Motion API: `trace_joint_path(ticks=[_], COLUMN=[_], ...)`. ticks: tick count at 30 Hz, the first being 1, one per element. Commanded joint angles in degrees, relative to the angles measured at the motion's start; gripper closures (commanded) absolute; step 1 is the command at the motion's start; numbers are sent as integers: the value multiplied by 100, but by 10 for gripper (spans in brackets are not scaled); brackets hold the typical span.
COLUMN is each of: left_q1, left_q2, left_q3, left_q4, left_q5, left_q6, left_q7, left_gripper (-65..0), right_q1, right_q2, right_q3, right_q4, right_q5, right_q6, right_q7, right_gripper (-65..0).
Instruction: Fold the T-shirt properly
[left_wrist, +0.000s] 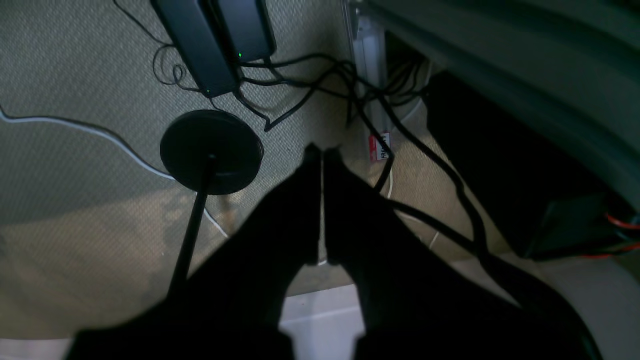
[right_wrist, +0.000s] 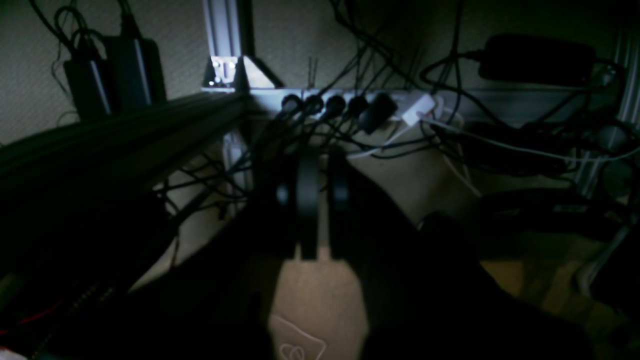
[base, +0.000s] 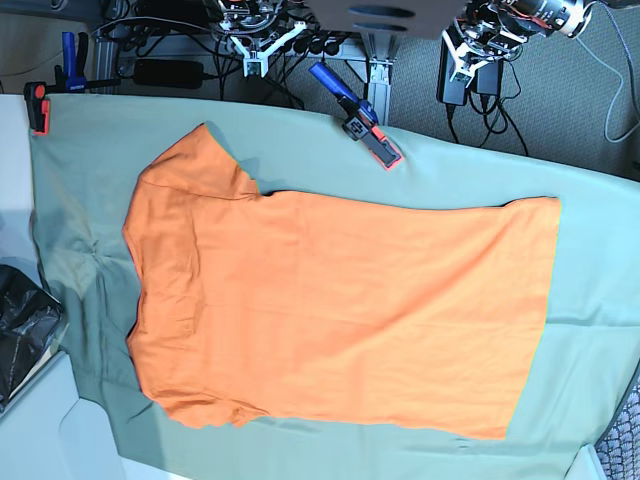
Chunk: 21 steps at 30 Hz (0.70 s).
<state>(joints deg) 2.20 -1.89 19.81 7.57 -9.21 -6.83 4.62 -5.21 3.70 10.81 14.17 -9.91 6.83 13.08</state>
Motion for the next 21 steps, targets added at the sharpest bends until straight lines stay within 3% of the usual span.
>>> trace_joint_path(ticks=[1, 9, 14, 18, 21], left_q1=[2, 472, 1272, 1991, 2485], left_q2=[-4, -407, -903, -1331, -1572], left_q3=[0, -2, -2, -2, -153], left_q4=[48, 616, 1871, 3064, 3936], left_q5=[57, 131, 83, -367, -540], left_q6=[72, 101, 74, -616, -918], left_q7=[-7, -44, -286, -605, -614], left_gripper=[-11, -11, -11, -11, -11], right_q1=[-22, -785, -1624, -2264, -2741], right_q2=[44, 155, 352, 590, 778], right_q3=[15, 13, -24, -28, -28], right_q4=[44, 619, 1427, 2157, 2774], right_q5=[20, -367, -363, -358, -116], right_q6=[-299, -208, 278, 636, 938], right_q7=[83, -24, -24, -22, -24], right_gripper=[-25, -25, -25, -25, -25])
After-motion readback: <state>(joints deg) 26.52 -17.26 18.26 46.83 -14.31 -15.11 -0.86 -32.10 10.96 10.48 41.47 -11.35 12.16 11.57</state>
